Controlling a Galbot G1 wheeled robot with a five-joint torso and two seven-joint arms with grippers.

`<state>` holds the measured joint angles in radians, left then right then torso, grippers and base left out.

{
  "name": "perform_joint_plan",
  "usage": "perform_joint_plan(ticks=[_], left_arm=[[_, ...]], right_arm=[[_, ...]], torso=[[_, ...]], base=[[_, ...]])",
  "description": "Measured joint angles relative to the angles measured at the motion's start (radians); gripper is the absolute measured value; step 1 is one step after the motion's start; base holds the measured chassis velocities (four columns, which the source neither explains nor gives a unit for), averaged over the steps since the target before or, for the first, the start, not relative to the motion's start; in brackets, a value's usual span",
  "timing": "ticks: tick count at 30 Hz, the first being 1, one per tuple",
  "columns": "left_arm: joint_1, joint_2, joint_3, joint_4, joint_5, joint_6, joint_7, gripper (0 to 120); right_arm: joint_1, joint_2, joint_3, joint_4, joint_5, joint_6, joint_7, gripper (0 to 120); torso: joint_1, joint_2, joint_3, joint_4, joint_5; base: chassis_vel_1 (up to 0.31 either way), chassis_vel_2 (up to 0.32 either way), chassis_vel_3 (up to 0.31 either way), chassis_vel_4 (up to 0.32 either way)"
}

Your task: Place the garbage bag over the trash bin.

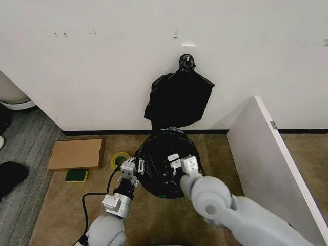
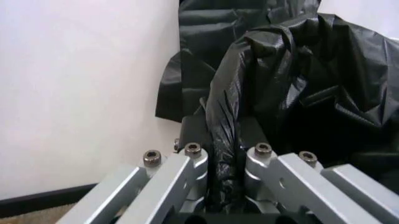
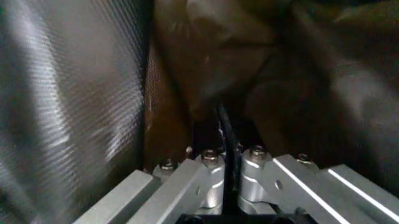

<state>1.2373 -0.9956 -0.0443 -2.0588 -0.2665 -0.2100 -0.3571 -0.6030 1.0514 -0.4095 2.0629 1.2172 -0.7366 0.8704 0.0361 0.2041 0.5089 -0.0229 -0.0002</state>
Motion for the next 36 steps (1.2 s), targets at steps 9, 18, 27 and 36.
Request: perform_joint_plan(ticks=[9,18,27,36], left_arm=[[0.019,0.008,-0.002,-0.026,-0.001,-0.009,0.011,4],[0.028,0.018,-0.003,-0.04,-0.008,-0.023,0.026,4],[0.029,0.021,-0.005,-0.04,-0.005,-0.027,0.029,4],[0.009,0.024,-0.02,-0.005,-0.003,-0.015,0.006,4]], right_arm=[[0.038,0.074,-0.053,-0.135,-0.055,0.003,-0.025,0],[0.07,0.103,-0.084,-0.218,-0.083,0.005,-0.045,0],[0.074,0.102,-0.085,-0.23,-0.083,0.005,-0.039,0],[0.086,0.052,-0.073,-0.086,-0.051,0.006,-0.009,0]], torso=[[0.0,0.0,0.0,-0.0001,-0.0001],[0.0,0.0,0.0,-0.0001,0.0],[0.0,0.0,0.0,-0.0001,0.0003],[0.0,0.0,0.0,-0.0003,0.0001]], base=[[0.0,0.0,0.0,0.0],[0.0,0.0,0.0,0.0],[0.0,0.0,0.0,0.0],[0.0,0.0,0.0,0.0]])
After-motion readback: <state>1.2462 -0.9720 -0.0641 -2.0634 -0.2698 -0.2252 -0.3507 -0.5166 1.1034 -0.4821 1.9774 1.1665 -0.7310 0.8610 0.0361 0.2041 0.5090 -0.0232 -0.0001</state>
